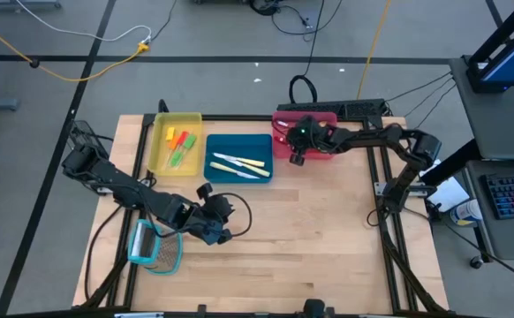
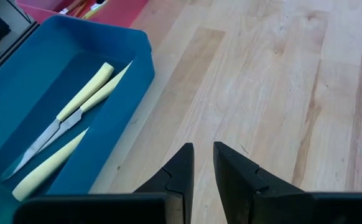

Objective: Pick & Place Kitchen Items
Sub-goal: Return to Home Position

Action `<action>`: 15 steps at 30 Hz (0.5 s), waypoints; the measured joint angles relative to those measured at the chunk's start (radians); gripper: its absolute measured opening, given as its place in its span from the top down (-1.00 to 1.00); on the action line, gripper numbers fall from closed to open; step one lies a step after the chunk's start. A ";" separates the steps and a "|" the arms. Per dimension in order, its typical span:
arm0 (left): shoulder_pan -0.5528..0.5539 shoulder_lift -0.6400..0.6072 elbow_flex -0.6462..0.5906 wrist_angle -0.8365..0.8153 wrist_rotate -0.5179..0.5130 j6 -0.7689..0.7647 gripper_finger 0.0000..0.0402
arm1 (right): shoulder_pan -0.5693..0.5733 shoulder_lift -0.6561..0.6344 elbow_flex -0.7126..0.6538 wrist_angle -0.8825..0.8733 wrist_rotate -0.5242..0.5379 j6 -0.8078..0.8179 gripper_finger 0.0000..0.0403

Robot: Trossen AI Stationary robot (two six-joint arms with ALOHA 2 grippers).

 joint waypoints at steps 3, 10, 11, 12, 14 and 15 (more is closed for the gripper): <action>0.000 0.000 0.000 0.000 0.000 0.000 0.67 | 0.026 -0.019 -0.003 -0.007 0.019 -0.001 0.28; 0.000 0.000 0.000 0.000 -0.027 0.004 0.67 | 0.150 -0.157 -0.004 -0.018 0.132 0.000 0.32; 0.000 0.000 0.000 0.000 -0.031 0.015 0.67 | 0.174 -0.183 -0.004 -0.021 0.131 0.005 0.33; 0.002 0.000 0.000 0.001 -0.033 0.031 0.67 | 0.199 -0.211 -0.004 -0.021 0.131 0.012 0.34; 0.006 0.000 0.000 0.000 -0.033 0.076 0.67 | 0.249 -0.263 -0.004 -0.014 0.129 0.024 0.35; 0.006 0.000 0.000 0.000 -0.033 0.095 0.67 | 0.274 -0.289 -0.003 -0.015 0.129 0.030 0.35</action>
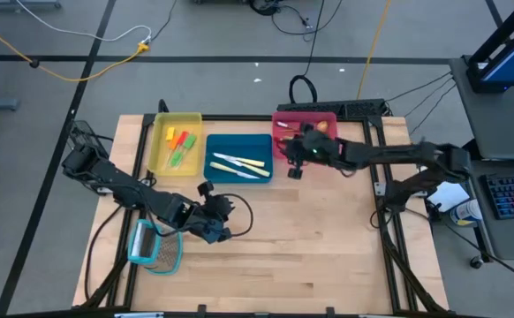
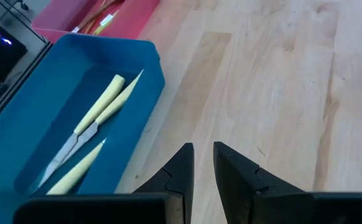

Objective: Pick & Place Kitchen Items
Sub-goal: Return to Home Position

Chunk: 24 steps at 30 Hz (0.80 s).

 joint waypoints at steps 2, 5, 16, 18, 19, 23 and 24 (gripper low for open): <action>0.000 0.000 0.000 -0.001 -0.001 0.008 0.67 | 0.049 -0.050 0.000 -0.012 0.000 0.020 0.35; 0.000 0.000 0.000 -0.007 0.000 0.012 0.67 | 0.122 -0.122 0.000 -0.008 0.000 0.038 0.35; -0.002 -0.177 0.000 -0.220 -0.118 -0.093 0.67 | 0.285 -0.339 0.000 -0.164 -0.002 0.269 0.35; -0.007 -0.236 0.000 -0.279 -0.151 -0.107 0.67 | 0.304 -0.382 0.000 -0.218 -0.002 0.287 0.35; -0.008 -0.266 0.000 -0.300 -0.166 -0.112 0.67 | 0.313 -0.403 0.000 -0.251 -0.001 0.292 0.35; -0.014 -0.391 0.000 -0.415 -0.195 -0.168 0.67 | 0.348 -0.479 -0.004 -0.358 -0.001 0.312 0.35; -0.016 -0.420 0.000 -0.440 -0.206 -0.185 0.67 | 0.356 -0.498 -0.015 -0.358 -0.001 0.318 0.35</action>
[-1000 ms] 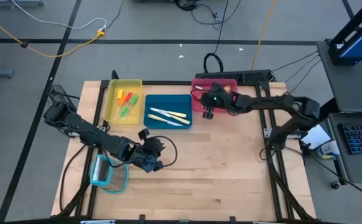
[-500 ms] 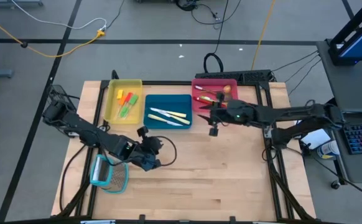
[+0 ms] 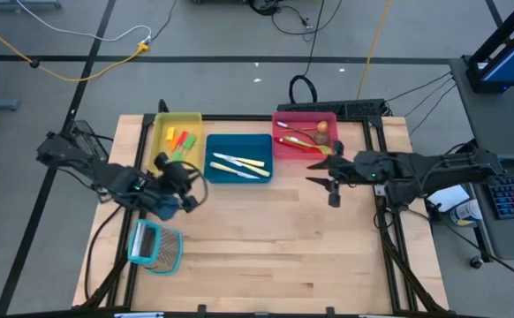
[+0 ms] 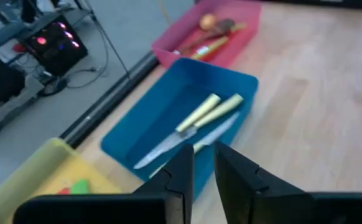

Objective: Pick & Place Kitchen Items
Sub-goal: Return to Home Position

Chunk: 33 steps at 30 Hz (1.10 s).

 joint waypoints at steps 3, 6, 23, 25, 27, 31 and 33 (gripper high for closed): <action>-0.024 -0.070 -0.006 -0.049 -0.054 -0.030 0.67 | 0.016 -0.058 -0.058 0.015 0.000 0.011 0.35; -0.048 -0.139 -0.056 -0.052 -0.106 -0.038 0.67 | 0.021 -0.114 -0.125 0.013 0.001 0.007 0.35; -0.109 -0.584 -0.614 0.709 0.123 0.472 0.67 | 0.020 -0.447 -0.404 0.154 0.001 0.038 0.35; -0.087 -0.631 -0.675 0.818 0.178 0.574 0.67 | 0.020 -0.485 -0.430 0.156 0.001 0.037 0.35; -0.058 -0.681 -0.713 0.862 0.188 0.625 0.67 | 0.020 -0.523 -0.451 0.156 0.002 0.037 0.35; 0.010 -0.789 -0.748 0.861 0.230 0.662 0.67 | 0.020 -0.611 -0.482 0.156 0.002 0.009 0.35; 0.043 -0.838 -0.760 0.865 0.306 0.692 0.67 | 0.020 -0.657 -0.496 0.157 0.002 -0.010 0.35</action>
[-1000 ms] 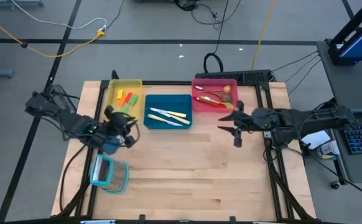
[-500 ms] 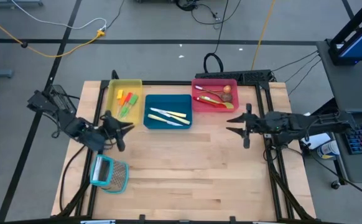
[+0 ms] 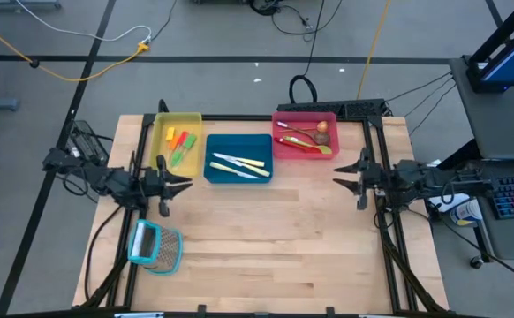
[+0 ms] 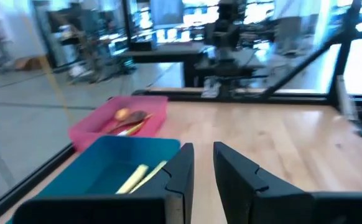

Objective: Pick & Place Kitchen Items
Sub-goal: Return to Home Position

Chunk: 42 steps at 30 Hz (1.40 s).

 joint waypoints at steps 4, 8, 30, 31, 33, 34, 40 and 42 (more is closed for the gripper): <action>0.057 -0.078 -0.038 -0.004 0.092 0.024 0.67 | 0.000 -0.089 -0.036 -0.001 0.000 -0.006 0.35; 0.103 -0.133 -0.066 -0.035 0.093 0.027 0.67 | 0.000 -0.174 -0.074 -0.014 0.000 -0.006 0.35; 0.305 -0.235 -0.206 0.107 0.324 0.094 0.67 | -0.002 -0.260 -0.128 -0.108 0.079 0.039 0.35; 0.316 -0.236 -0.212 0.116 0.327 0.082 0.67 | -0.002 -0.260 -0.134 -0.103 0.079 0.037 0.35; 0.338 -0.235 -0.217 0.111 0.342 0.061 0.67 | -0.002 -0.260 -0.149 -0.081 0.078 0.026 0.35; 0.348 -0.235 -0.216 0.111 0.356 0.055 0.67 | -0.002 -0.260 -0.155 -0.064 0.078 0.021 0.35; 0.399 -0.235 -0.217 0.104 0.449 0.053 0.67 | -0.002 -0.260 -0.214 0.005 0.078 0.018 0.35; 0.412 -0.235 -0.217 0.096 0.450 0.045 0.67 | -0.002 -0.260 -0.232 0.022 0.078 0.022 0.35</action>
